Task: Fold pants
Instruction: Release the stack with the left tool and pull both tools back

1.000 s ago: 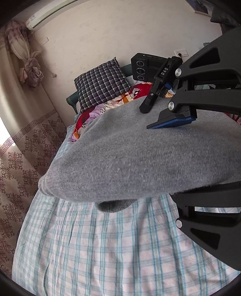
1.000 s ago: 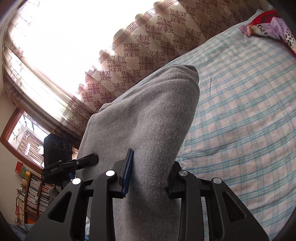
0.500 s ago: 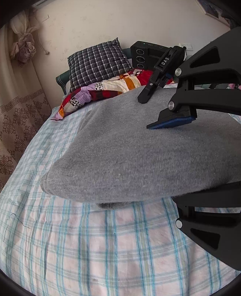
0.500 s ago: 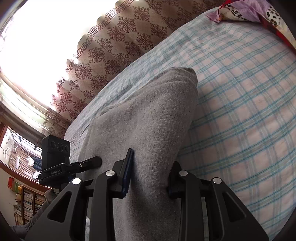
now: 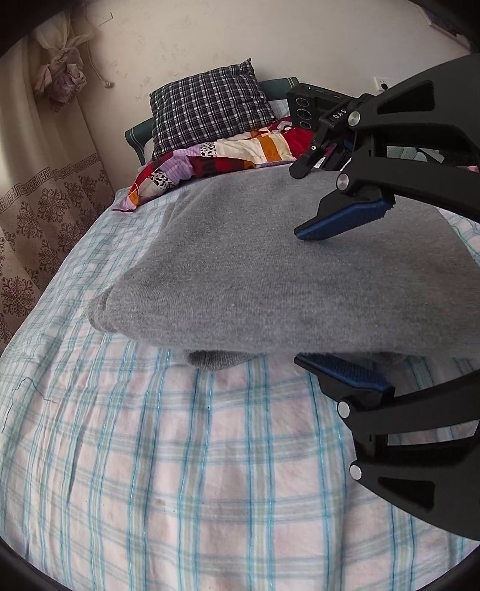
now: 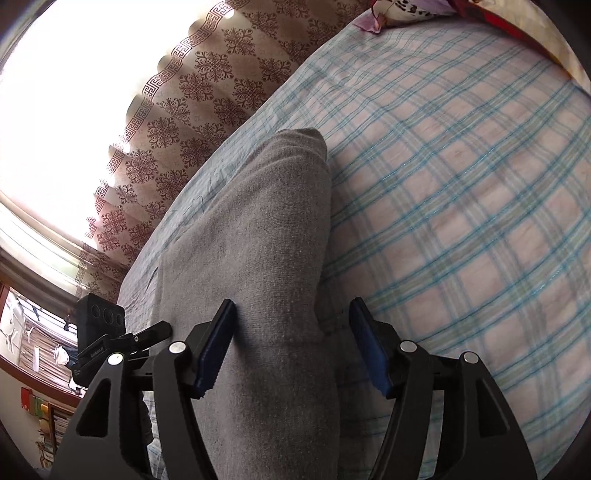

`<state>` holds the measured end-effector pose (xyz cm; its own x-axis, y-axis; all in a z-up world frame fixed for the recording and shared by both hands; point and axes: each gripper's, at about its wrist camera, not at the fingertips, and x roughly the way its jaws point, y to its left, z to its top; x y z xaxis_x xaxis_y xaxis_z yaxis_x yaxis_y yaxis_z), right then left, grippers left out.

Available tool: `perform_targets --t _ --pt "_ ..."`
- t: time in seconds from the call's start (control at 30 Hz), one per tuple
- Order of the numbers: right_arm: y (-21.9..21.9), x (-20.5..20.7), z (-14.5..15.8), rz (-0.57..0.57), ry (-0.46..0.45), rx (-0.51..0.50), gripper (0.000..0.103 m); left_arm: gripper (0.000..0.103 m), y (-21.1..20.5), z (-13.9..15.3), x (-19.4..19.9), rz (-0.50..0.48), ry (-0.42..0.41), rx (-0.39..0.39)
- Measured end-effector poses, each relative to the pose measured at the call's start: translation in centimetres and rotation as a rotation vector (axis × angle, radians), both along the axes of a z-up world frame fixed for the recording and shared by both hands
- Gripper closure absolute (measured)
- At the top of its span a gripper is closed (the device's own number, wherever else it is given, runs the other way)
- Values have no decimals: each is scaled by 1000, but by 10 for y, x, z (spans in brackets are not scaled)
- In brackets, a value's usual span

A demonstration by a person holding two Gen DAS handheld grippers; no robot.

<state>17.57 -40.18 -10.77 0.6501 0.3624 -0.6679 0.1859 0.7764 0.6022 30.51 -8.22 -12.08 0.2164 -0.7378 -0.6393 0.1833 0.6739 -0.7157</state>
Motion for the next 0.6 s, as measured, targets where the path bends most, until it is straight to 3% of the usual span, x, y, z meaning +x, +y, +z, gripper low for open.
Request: perform_targets --t 0.13,0.33,0.47,0.6 --pt "-1 -24 15 -19 -12 -76 38 39 11 12 -24 28 -27 49" --pt "24 -63 30 53 -3 -242 38 39 3 22 -66 -21 -111 204" --pt "42 -76 19 83 55 -344 35 39 -7 15 -82 -51 -140 274" --pt "42 -74 5 58 88 -353 33 33 -17 5 -84 -47 -154 355"
